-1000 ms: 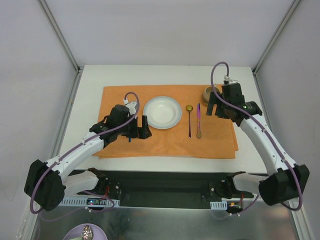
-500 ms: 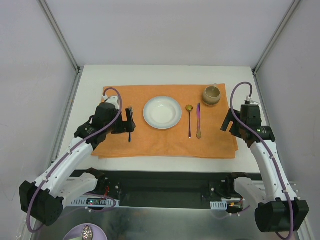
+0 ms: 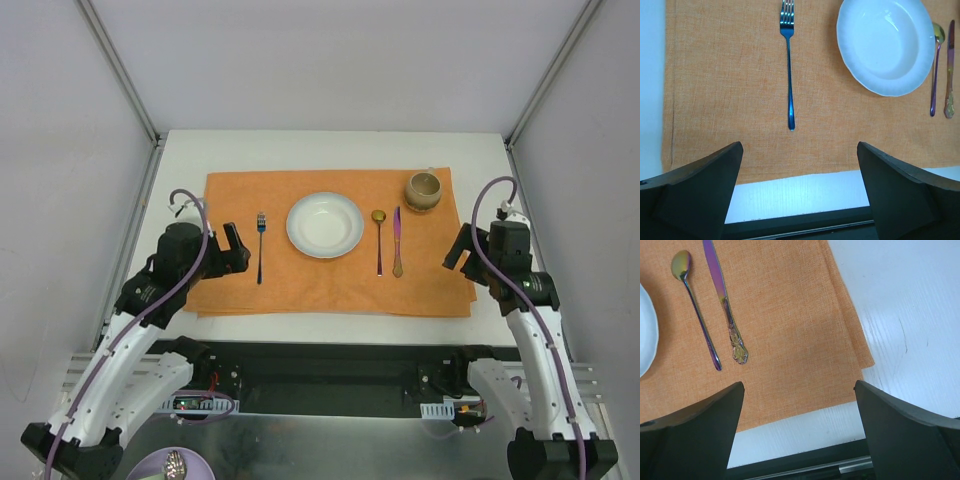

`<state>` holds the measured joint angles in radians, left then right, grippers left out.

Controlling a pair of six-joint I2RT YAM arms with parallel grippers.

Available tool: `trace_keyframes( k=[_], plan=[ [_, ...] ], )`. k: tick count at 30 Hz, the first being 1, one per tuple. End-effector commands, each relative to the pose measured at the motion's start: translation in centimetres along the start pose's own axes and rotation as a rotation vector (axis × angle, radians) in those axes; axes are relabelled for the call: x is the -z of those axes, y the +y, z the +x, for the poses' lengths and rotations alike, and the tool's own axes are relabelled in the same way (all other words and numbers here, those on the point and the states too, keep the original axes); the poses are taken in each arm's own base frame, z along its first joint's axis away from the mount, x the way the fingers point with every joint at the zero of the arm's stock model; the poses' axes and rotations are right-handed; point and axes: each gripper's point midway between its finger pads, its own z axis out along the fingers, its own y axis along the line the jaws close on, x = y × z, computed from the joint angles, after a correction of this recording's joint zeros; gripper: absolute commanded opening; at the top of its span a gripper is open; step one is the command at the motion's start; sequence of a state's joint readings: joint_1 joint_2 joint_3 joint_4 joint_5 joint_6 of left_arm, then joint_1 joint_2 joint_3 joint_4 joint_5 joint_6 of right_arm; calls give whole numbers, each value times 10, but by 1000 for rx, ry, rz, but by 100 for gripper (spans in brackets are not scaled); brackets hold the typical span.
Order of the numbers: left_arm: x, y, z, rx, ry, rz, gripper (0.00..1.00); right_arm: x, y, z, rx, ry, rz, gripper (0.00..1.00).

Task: Set the dinner table for one person
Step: Reset both arms

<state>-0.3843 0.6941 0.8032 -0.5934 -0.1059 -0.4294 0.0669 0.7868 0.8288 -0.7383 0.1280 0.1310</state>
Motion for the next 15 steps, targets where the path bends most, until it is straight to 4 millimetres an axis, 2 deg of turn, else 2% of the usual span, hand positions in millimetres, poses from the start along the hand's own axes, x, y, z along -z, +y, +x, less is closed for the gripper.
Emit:
trace_keyframes(
  k=[1, 5, 11, 15],
  plan=[
    [17, 9, 2, 59, -38, -23, 99, 27, -11, 3, -39, -50, 17, 96],
    [39, 10, -9, 65, -100, -15, 99, 50, -15, -3, -67, -108, 10, 96],
    [77, 24, -31, 82, -207, -74, 99, 76, -20, -9, -76, -166, 10, 96],
    [95, 32, -32, 111, -264, -80, 99, 86, -25, -8, -68, -193, 13, 96]
  ],
)
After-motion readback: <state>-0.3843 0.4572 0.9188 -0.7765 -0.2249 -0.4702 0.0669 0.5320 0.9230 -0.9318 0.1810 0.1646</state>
